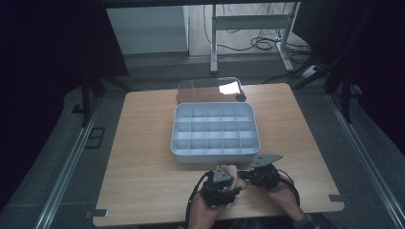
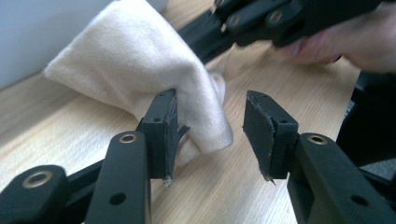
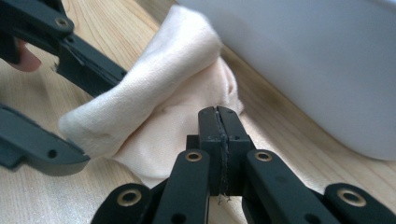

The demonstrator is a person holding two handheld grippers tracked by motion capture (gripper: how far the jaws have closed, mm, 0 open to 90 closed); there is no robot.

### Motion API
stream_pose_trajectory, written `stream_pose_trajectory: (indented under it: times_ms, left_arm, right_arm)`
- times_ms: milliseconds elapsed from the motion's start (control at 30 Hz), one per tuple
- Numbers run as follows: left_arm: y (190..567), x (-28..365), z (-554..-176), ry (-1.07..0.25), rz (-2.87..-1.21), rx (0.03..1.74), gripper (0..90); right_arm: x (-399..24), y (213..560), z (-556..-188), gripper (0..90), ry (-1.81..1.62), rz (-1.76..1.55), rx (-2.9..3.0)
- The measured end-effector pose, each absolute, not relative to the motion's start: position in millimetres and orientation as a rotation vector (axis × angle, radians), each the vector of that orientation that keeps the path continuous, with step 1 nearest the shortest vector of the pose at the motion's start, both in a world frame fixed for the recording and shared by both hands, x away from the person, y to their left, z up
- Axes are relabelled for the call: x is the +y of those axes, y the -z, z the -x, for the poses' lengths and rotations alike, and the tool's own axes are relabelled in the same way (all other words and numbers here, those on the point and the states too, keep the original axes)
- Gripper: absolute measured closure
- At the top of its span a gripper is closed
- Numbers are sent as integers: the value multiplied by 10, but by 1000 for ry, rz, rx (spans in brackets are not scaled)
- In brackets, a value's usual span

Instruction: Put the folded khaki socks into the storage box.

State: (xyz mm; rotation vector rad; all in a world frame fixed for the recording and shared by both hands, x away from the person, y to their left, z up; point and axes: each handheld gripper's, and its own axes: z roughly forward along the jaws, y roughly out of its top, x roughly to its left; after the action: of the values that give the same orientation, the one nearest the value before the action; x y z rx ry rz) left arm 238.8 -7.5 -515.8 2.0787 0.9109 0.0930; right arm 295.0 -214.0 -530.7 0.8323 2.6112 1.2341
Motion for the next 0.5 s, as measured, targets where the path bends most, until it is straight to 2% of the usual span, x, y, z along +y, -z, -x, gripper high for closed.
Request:
stream_pose_trajectory:
  times_ms: [500]
  left_arm:
    - [5247, -131, -2477, -68, -2114, 911, 537]
  right_arm:
    - [-2182, 5291, -3006, 899, -1266, -864, 2605]
